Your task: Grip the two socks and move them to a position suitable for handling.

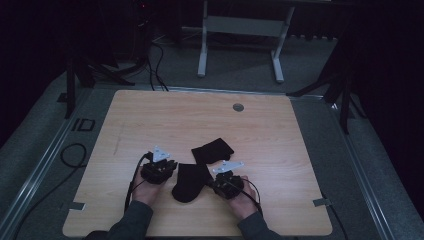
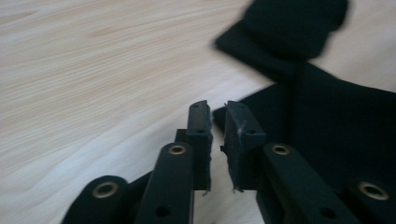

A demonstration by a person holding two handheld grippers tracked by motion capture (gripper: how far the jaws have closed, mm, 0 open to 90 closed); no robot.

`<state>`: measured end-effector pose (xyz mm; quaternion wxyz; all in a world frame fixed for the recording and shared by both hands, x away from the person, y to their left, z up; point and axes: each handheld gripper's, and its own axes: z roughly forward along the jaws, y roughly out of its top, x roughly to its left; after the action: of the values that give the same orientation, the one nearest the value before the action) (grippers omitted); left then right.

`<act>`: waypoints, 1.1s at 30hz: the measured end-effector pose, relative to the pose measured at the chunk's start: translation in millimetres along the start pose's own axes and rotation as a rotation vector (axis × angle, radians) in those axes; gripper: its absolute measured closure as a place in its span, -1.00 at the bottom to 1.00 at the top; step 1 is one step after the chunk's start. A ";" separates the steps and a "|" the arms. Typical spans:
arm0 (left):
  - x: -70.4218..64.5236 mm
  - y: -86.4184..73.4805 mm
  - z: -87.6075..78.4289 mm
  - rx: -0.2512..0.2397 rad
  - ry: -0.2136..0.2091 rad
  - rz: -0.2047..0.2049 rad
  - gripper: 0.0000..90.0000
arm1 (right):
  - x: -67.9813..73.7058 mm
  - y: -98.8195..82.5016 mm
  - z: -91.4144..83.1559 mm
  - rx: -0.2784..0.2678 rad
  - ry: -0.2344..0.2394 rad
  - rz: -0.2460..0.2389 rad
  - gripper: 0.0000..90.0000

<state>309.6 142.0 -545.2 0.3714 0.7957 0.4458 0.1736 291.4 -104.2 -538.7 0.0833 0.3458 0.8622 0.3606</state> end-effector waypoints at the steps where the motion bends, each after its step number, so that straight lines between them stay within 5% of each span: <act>1: -3.5 0.0 2.7 0.009 -0.016 0.010 0.86 | 0.4 0.1 0.1 0.000 0.001 0.001 0.97; 7: -13.2 -1.7 14.8 0.071 -0.030 0.051 0.98 | 2.7 0.4 -1.5 -0.011 -0.003 -0.003 0.97; 10: -12.8 -1.7 15.1 0.077 -0.001 0.071 0.99 | -0.5 0.4 -8.9 -0.028 -0.014 0.009 0.97; 16: -9.6 -1.9 15.2 0.078 -0.006 0.060 0.99 | -25.0 -7.8 -22.4 -0.042 -0.075 0.108 0.98; 23: -9.3 -1.9 15.6 0.077 -0.008 0.063 0.99 | -47.3 -22.0 -9.2 0.025 -0.097 0.223 0.92; 25: -9.5 -1.9 15.5 0.076 -0.008 0.063 0.99 | -46.2 -21.1 -10.6 0.041 -0.153 0.202 0.68; 29: -9.7 -1.8 15.5 0.076 -0.005 0.062 0.98 | -42.7 -15.4 -27.1 -0.006 -0.174 0.185 0.54; 33: -9.5 -1.7 15.4 0.078 -0.004 0.062 0.98 | -23.3 -8.5 -37.1 -0.049 -0.122 0.097 0.48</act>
<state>312.9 127.8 -556.2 0.3354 0.8235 0.4264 0.1658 289.6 -144.6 -520.0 0.1267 0.4064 0.8286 0.3635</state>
